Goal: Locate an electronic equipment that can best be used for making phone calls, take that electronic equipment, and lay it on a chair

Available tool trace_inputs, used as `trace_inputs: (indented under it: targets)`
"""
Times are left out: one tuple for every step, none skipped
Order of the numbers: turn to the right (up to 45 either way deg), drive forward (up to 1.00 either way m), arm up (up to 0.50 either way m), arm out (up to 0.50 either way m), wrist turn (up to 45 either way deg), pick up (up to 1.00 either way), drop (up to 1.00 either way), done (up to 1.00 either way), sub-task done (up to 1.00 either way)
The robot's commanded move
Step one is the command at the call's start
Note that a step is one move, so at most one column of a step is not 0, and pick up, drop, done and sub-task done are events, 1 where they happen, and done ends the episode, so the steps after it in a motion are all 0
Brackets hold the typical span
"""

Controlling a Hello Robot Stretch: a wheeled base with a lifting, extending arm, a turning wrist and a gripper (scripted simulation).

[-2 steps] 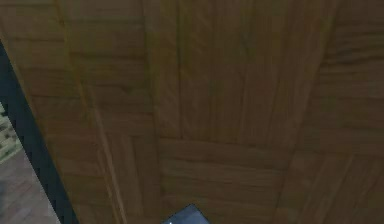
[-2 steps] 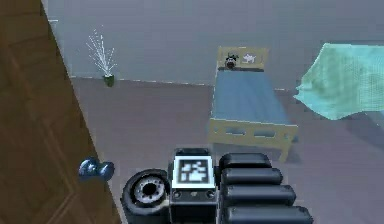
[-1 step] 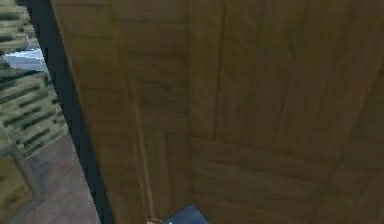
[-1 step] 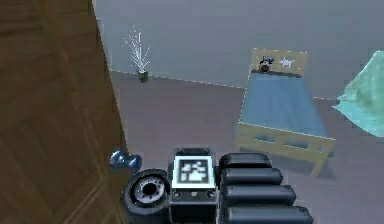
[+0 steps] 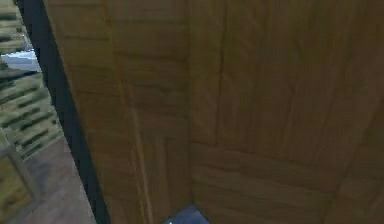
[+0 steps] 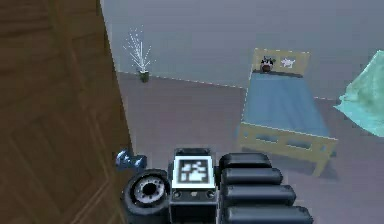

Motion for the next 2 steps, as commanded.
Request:
trace_inputs:
  targets:
    - [-45.0,0.0,0.0,0.0,0.0,0.0,0.0,0.0,0.0]
    - [-18.0,0.0,0.0,0.0,0.0,0.0,0.0,0.0,0.0]
